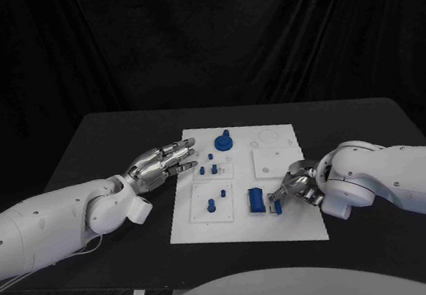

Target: Assemble the parts on the task board

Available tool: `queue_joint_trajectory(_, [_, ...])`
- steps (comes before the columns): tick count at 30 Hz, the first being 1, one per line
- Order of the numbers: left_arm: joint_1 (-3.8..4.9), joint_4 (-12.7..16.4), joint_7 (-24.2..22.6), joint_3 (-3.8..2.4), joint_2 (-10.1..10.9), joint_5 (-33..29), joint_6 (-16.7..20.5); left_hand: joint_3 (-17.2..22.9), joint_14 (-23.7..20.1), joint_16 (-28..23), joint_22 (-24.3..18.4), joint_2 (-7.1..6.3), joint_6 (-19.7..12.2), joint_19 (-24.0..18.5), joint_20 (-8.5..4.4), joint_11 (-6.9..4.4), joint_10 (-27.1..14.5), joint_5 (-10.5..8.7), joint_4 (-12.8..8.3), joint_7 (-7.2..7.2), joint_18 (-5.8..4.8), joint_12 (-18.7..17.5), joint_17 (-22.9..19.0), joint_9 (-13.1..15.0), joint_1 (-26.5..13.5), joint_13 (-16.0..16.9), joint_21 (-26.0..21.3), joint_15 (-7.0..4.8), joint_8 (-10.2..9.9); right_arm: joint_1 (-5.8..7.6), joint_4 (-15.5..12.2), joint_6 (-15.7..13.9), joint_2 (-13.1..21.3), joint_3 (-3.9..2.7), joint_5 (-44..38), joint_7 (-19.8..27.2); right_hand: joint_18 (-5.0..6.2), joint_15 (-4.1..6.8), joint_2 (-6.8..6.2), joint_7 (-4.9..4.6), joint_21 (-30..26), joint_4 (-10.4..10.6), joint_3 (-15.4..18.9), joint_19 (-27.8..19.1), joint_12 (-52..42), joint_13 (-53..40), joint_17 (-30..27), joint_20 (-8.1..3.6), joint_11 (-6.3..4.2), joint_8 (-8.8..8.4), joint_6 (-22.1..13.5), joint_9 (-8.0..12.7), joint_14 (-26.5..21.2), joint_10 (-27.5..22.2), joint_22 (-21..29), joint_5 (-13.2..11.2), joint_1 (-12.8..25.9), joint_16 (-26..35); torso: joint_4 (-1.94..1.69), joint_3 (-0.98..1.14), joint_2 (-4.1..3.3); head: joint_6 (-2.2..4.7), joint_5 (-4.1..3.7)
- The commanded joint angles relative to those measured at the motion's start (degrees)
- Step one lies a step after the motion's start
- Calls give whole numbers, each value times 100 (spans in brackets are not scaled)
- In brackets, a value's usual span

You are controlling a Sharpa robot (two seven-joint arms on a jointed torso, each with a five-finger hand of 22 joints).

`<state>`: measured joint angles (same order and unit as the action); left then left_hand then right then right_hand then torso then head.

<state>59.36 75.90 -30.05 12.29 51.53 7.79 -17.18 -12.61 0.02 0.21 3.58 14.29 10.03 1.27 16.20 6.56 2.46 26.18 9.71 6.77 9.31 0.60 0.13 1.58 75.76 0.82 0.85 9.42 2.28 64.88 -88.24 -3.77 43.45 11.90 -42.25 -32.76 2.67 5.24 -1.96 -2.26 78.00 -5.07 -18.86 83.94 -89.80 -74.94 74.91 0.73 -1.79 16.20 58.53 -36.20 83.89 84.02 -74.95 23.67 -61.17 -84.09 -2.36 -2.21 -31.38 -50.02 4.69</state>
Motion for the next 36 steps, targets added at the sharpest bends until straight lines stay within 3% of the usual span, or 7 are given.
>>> queue_joint_trajectory(1, [-11,2,-60,-6,-12,-36,-85,-7,4,-7,-6,64,-12,28,27,15,7,22,-35,27,96,29,-7,5,0,10,24,-8,27,-21,4,-186,-8,2,-123,58,33,36,0,0,-40,-255,-302,182,-20,-1506,211,0,-24,39,-42,14,388,598,-1105,23,67,5,1,-1,0,2,-1])
queue_joint_trajectory(16, [-19,-17,-40,-6,-35,-36,-113,0,3,-8,-8,76,-12,27,27,20,11,24,-40,29,96,30,-7,5,1,11,23,-9,27,-23,47,-199,-53,2,-133,27,38,36,-9,-3,-67,23,-68,174,-20,-1506,176,-4,-22,76,-75,56,383,598,-1097,-108,285,16,3,0,0,2,11])
queue_joint_trajectory(18, [-20,-16,-37,-6,-36,-36,-116,0,3,-8,-8,76,-12,27,27,20,11,24,-40,29,96,30,-7,5,1,11,23,-9,27,-23,50,-141,-59,2,-133,7,42,22,-63,-23,-92,217,120,166,-20,-1506,151,6,-5,78,-92,88,378,598,-1089,-435,480,26,0,0,0,2,9])
queue_joint_trajectory(22, [-23,-12,-32,-6,-36,-36,-122,4,3,-9,-7,83,-17,27,27,24,11,26,-44,30,96,30,-8,4,2,11,24,-9,26,-23,47,-72,-66,2,-133,-22,47,7,-125,-41,-112,425,369,160,-20,-1506,123,20,13,82,-115,134,372,598,-1084,-764,640,37,0,-1,1,2,13])
queue_joint_trajectory(36, [-29,-31,-21,-6,-48,-36,-140,12,3,-10,-9,93,-15,27,27,26,12,33,-51,32,96,30,-8,5,4,11,23,-9,28,-24,44,79,-79,2,-176,-70,65,-7,-165,-59,-195,558,627,132,-20,-1506,115,35,29,101,-156,203,371,598,-1059,-1165,561,37,1,-1,1,2,29])
